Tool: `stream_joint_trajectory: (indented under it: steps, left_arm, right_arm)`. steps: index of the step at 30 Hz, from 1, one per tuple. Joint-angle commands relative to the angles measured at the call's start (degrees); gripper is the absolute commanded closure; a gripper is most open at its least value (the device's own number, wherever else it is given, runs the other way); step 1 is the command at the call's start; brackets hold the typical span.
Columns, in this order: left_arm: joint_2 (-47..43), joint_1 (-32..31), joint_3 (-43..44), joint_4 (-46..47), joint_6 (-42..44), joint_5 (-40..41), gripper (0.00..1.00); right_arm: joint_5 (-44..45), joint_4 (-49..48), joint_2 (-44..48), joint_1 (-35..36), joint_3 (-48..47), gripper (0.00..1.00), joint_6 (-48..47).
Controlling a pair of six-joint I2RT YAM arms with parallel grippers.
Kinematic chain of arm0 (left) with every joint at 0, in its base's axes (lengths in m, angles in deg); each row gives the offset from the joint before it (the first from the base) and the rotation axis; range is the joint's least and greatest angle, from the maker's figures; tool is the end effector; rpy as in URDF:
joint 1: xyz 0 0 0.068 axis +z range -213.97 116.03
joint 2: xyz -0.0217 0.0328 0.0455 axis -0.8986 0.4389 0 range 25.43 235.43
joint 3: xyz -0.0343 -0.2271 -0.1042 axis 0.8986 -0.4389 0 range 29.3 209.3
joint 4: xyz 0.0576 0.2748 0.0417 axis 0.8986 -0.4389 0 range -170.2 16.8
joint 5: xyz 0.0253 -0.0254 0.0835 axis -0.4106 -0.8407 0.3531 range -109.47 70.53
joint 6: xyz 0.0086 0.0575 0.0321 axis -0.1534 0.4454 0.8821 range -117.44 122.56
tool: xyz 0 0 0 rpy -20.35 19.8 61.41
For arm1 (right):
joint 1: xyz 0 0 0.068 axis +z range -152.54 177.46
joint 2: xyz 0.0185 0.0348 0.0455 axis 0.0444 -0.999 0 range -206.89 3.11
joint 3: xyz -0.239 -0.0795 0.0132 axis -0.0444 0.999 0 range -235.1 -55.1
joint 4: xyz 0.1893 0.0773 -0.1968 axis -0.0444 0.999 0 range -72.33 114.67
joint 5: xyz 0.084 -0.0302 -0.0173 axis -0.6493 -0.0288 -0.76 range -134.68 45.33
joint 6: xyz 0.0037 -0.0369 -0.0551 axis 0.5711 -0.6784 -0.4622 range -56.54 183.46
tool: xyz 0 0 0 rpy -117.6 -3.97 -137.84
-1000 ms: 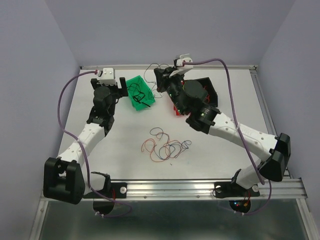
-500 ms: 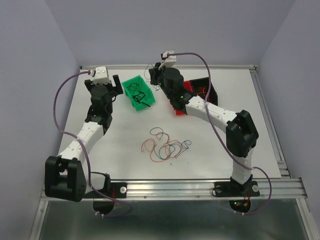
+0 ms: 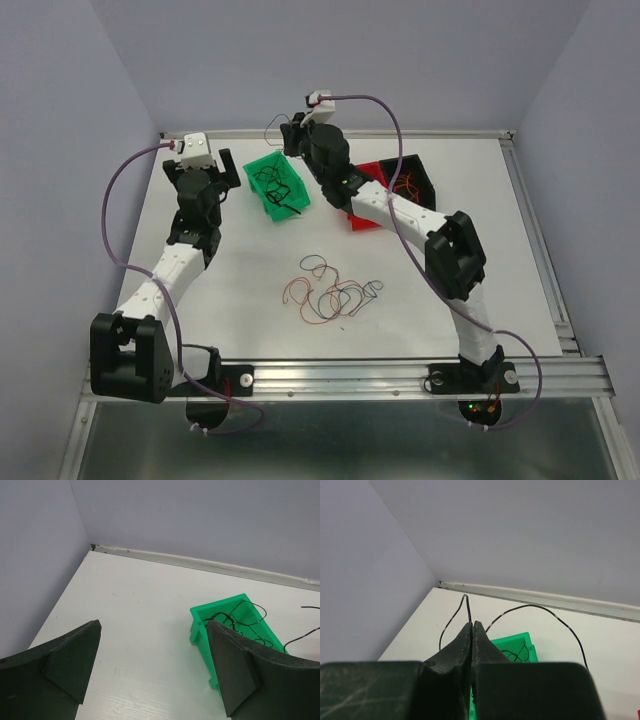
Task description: Untangle the cables
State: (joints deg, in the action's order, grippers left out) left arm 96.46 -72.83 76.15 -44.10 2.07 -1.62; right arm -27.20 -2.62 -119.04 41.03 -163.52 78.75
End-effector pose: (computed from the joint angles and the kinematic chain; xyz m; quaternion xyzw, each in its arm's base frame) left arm 0.3329 -0.0356 0.2981 -0.0652 0.6745 0.0452 0.7340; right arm 0.4078 0.3662 0.3276 -0.0507 0.6655 0.2745 0.6922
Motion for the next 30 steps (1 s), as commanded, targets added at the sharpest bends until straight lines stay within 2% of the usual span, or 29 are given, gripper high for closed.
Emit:
stream_joint_trajectory:
  steps: [1,11,18,25,30]
  left_arm:
    - [-1.2,0.5,2.4,3.8,0.2,0.6,0.01]
    - [-0.2,0.7,2.7,3.9,0.2,0.5,0.01]
    - [0.1,0.8,2.5,4.0,0.2,0.2,0.01]
    - [0.9,0.8,2.8,4.1,1.5,-0.4,0.01]
    - [1.2,0.8,2.9,4.0,1.6,-1.1,0.01]
  right_arm:
    - [-1.1,-3.1,-2.1,0.1,-3.4,0.99,1.2]
    - [-4.5,-4.6,-7.7,0.1,-0.9,1.0,4.2]
    - [-12.7,-0.5,-15.7,0.3,-8.4,0.99,5.5]
    - [-13.3,-0.4,-19.0,0.3,-8.1,0.99,7.6]
    - [-9.1,-0.7,-19.9,0.1,-6.9,0.99,10.0]
